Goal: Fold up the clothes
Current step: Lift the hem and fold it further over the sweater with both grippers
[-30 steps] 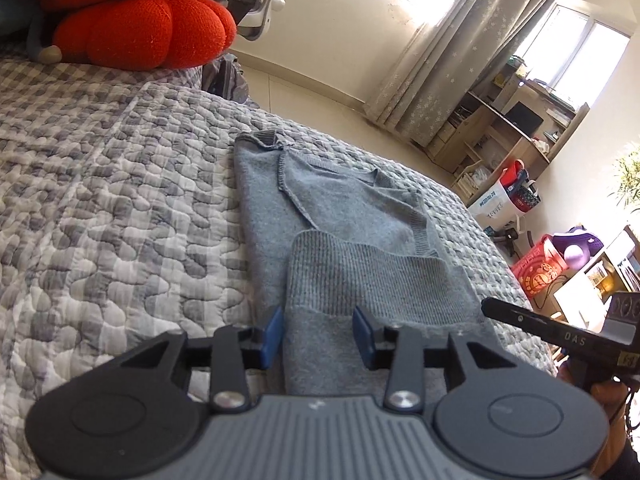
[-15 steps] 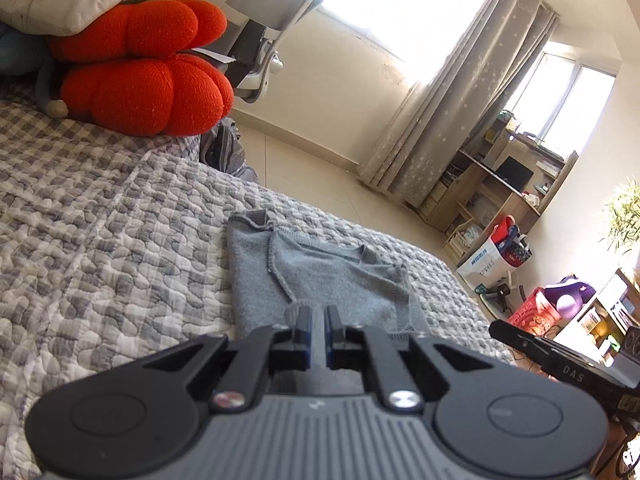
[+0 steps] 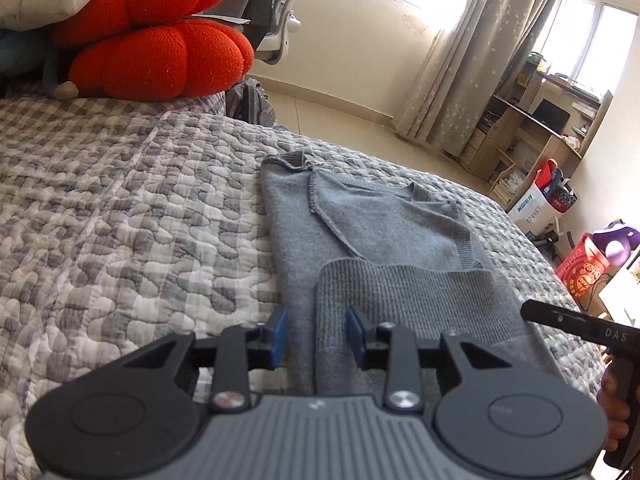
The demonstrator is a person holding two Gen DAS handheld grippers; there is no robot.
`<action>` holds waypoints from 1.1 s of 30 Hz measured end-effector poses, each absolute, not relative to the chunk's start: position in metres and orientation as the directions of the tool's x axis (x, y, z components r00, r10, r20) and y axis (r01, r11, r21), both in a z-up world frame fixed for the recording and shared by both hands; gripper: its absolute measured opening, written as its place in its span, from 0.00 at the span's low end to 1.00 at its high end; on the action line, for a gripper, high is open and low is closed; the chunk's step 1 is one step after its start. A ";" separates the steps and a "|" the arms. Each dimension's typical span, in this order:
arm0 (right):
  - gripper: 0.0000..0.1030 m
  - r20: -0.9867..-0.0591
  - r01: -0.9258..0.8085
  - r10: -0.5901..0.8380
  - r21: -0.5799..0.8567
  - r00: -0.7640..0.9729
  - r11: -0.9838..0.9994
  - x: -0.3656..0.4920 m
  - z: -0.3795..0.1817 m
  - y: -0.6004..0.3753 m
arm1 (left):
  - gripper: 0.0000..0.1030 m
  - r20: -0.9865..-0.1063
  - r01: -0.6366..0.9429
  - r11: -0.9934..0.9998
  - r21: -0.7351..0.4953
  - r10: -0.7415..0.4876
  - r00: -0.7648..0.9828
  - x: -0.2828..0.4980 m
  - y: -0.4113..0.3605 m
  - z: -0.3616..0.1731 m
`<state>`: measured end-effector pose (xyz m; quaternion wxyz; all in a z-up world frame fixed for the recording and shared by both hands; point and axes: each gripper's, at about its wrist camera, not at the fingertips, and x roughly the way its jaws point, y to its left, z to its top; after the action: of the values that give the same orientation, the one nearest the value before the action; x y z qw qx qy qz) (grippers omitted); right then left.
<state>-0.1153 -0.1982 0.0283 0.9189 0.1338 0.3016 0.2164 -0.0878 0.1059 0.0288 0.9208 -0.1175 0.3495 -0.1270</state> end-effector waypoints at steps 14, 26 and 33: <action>0.10 -0.476 -0.355 0.437 0.256 0.763 0.899 -0.126 0.026 -0.177 | 0.11 -0.603 0.174 0.961 -0.213 -0.269 0.751 -0.094 0.088 0.035; 0.08 -0.397 -0.376 0.390 0.115 0.831 0.919 -0.132 0.052 -0.161 | 0.08 -0.550 0.171 0.964 -0.202 -0.256 0.795 -0.107 0.085 0.059; 0.08 -0.400 -0.357 0.367 0.101 0.840 0.928 -0.125 0.046 -0.161 | 0.06 -0.547 0.145 0.968 -0.204 -0.236 0.804 -0.104 0.085 0.056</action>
<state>-0.1250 -0.1606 0.0456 0.9591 0.0113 0.2107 0.1887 -0.1038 0.0852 0.0563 0.9466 -0.0761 0.2968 -0.1006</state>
